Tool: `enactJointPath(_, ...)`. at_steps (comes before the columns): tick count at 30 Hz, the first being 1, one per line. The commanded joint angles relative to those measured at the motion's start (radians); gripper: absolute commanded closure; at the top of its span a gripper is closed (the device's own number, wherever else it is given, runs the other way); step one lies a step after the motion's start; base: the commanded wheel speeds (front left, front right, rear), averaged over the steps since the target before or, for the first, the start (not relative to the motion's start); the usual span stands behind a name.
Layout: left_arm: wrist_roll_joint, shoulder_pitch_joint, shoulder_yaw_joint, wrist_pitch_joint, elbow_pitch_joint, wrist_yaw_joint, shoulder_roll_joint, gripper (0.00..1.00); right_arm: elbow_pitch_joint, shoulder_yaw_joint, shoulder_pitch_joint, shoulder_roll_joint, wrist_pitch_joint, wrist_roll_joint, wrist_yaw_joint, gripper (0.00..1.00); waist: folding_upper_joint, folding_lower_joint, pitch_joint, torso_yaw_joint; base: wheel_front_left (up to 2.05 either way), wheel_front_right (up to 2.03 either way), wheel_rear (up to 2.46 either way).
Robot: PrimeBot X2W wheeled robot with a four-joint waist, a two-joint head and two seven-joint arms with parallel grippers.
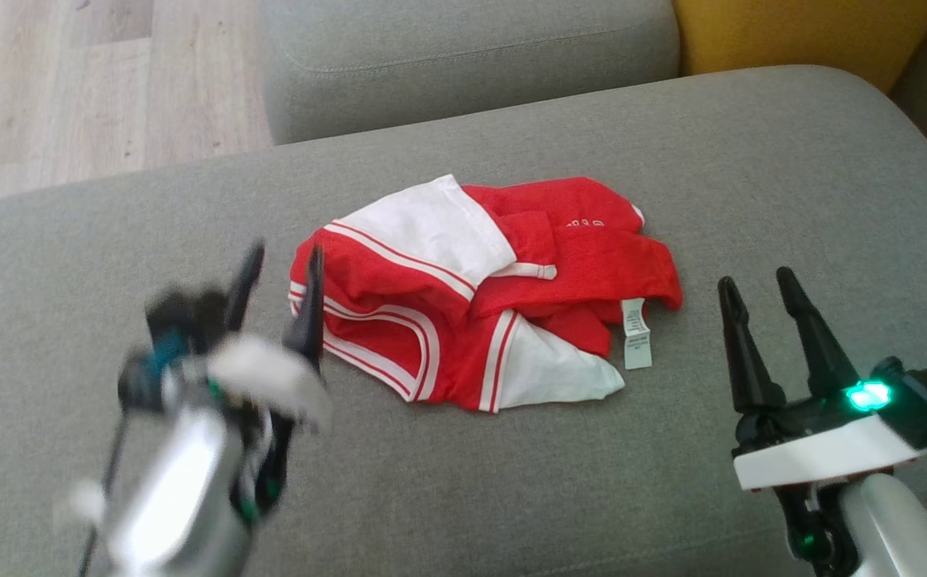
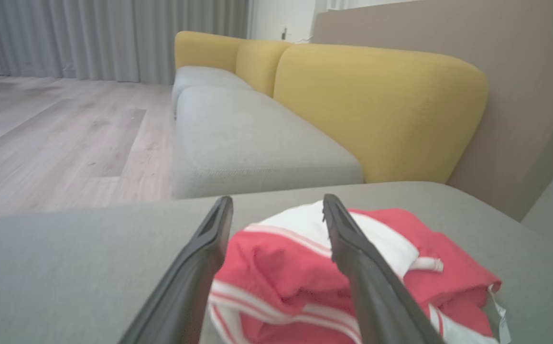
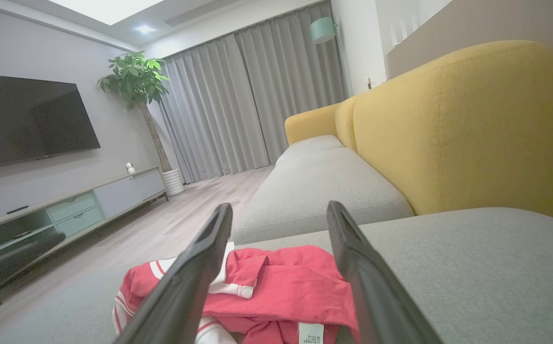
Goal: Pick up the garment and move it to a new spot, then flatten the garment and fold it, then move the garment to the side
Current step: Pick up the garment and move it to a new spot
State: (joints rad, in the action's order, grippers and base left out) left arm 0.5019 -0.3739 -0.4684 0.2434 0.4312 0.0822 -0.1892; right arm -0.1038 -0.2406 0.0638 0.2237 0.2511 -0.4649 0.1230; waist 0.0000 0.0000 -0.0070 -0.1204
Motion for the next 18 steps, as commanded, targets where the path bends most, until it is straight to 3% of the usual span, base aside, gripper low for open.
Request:
enactJointPath(1, -0.026, 0.018, 0.058, 0.016, -0.089, 0.036, -0.029, 0.0, 0.046, -0.004, 0.011, 0.012, 0.011, 0.007, 0.008, 0.0, 0.0, 0.0, 0.0, 0.004, 0.0, 0.0, 0.0)
enactJointPath(5, -0.06, 0.18, 0.106, 0.018, -0.233, 0.077, 0.02, 0.0, 0.061, 0.004, -0.002, 0.015, 0.011, 0.01, 0.008, 0.0, 0.0, 0.0, 0.008, 0.008, 0.0, 0.0, 0.0)
enactJointPath(18, -0.122, 0.249, 0.145, 0.018, -0.237, 0.029, 0.072, 0.0, 0.05, -0.006, -0.004, 0.03, 0.011, 0.009, 0.008, 0.0, 0.0, 0.0, 0.013, 0.007, 0.0, 0.0, 0.0)
